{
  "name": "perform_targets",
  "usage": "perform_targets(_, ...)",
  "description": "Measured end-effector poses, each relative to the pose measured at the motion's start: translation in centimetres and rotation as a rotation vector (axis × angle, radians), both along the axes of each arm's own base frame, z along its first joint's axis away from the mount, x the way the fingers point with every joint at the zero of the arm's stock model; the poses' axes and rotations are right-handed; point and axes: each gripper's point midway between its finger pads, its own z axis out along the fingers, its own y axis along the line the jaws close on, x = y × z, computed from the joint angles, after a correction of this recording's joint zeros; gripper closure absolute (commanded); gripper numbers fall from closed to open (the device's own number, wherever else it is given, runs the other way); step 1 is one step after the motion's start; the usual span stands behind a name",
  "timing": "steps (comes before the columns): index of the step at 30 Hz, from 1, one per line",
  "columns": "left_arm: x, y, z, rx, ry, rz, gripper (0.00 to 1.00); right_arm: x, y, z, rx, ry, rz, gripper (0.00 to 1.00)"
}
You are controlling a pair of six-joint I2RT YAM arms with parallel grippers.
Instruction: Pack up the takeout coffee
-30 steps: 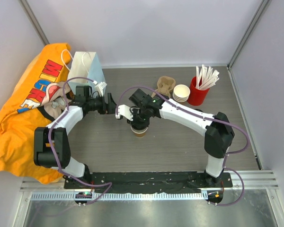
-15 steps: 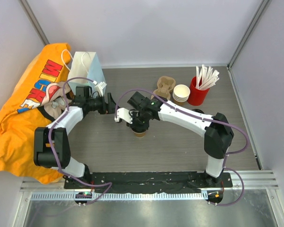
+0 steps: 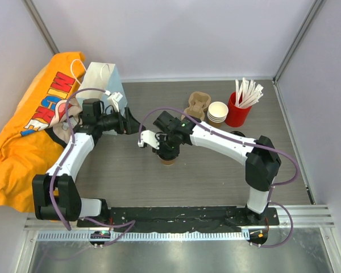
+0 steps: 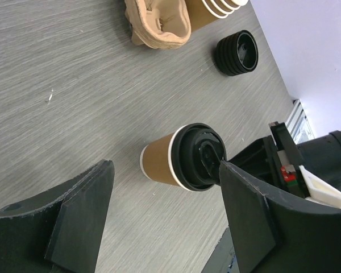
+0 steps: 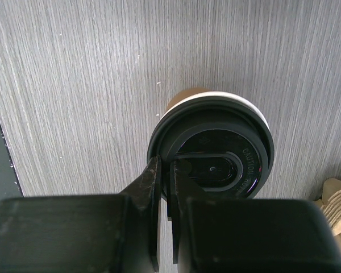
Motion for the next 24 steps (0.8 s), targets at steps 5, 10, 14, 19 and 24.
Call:
perform_targets(5, -0.7, 0.0, 0.3, 0.008, -0.007, -0.015, 0.21, -0.1, -0.1, -0.2, -0.002, 0.004, -0.004, 0.99)
perform_targets(10, -1.5, 0.1, 0.2, 0.018, -0.001, -0.030, 0.21, -0.1, -0.1, -0.3, -0.002, 0.005, -0.007, 0.99)
perform_targets(14, -1.9, 0.1, -0.5, 0.022, 0.019, -0.035, 0.21, -0.1, -0.1, -0.3, -0.002, 0.004, -0.007, 0.99)
perform_targets(19, -2.3, 0.1, -1.1, 0.027, 0.036, -0.040, 0.21, 0.1, -0.2, -0.3, -0.009, -0.005, -0.013, 0.99)
perform_targets(24, -2.4, 0.1, -1.3, 0.028, 0.038, -0.043, 0.21, 0.2, -0.3, -0.3, -0.013, -0.009, -0.016, 0.76)
